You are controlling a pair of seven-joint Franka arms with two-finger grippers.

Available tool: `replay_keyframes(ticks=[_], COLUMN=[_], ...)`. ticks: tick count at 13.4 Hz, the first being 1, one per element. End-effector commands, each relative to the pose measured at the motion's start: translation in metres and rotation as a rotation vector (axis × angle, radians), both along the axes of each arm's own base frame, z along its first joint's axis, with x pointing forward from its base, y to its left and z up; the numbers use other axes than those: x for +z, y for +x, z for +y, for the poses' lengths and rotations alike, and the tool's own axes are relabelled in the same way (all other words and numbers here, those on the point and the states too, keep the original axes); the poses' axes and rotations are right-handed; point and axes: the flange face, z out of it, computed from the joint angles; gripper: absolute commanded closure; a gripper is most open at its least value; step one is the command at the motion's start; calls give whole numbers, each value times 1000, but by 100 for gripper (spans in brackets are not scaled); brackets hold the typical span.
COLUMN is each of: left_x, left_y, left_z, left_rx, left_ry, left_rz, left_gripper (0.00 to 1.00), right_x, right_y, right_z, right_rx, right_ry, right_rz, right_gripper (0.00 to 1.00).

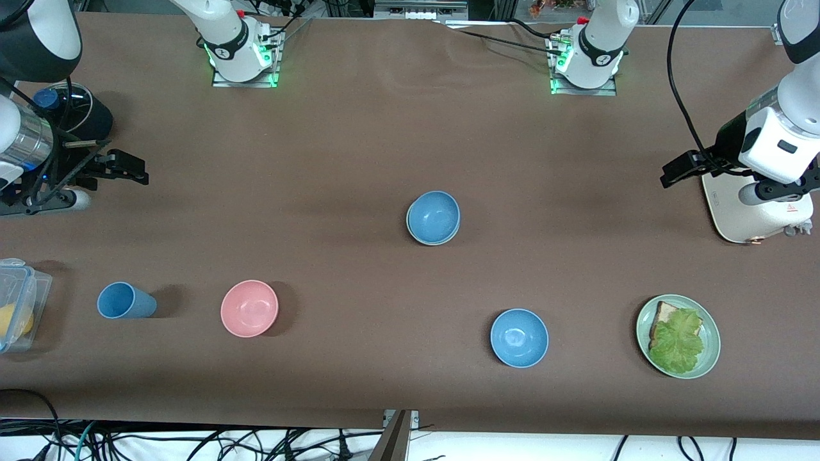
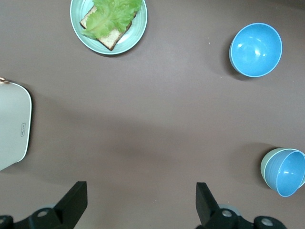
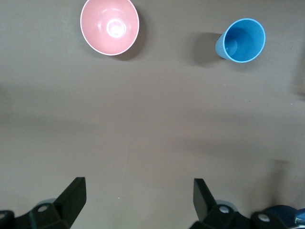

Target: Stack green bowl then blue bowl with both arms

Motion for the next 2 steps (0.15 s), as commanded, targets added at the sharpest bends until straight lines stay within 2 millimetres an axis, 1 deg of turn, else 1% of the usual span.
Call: replay_keyframes(ticks=[1, 2], left_x=[11, 10], left_y=[0, 0], left_z=[16, 16], left_rx=[14, 17], left_ry=[-6, -2], left_rz=[-19, -16], left_gripper=[0, 0], right_x=[1, 1], right_y=[-2, -2], right_z=[-4, -4], right_rx=[16, 16], right_ry=[-4, -4], right_rz=[8, 6], right_gripper=[1, 1])
